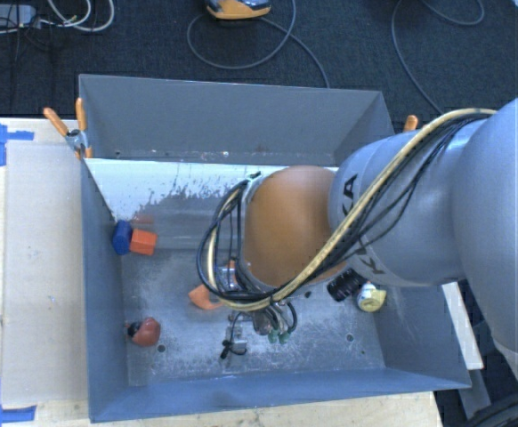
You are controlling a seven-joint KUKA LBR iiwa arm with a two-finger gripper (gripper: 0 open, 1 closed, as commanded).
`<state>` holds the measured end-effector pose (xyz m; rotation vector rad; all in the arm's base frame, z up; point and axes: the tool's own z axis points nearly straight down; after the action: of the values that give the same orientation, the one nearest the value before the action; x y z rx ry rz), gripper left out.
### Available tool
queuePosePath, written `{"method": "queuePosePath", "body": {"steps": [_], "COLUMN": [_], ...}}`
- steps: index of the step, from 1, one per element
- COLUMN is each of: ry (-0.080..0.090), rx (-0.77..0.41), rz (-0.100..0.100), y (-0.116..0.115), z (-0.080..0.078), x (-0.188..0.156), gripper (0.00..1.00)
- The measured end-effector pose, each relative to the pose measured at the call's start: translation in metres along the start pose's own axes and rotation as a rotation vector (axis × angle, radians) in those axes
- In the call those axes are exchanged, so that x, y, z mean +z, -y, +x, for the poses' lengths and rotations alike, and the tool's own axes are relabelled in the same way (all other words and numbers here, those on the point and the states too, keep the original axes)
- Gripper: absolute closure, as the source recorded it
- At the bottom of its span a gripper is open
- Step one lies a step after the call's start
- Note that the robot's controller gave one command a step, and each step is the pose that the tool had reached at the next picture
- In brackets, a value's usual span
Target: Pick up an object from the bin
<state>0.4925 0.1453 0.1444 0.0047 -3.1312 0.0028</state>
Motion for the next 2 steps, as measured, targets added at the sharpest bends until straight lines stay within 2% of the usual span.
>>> {"method": "queuePosePath", "body": {"steps": [1, 2], "ry": [0.007, -0.001], "rx": [0.004, 0.134], "rz": [-0.001, 0.000], "y": [0.001, -0.043], "z": [-0.002, -0.060], "x": [-0.004, 0.012], "gripper": [0.00, 1.00]}}
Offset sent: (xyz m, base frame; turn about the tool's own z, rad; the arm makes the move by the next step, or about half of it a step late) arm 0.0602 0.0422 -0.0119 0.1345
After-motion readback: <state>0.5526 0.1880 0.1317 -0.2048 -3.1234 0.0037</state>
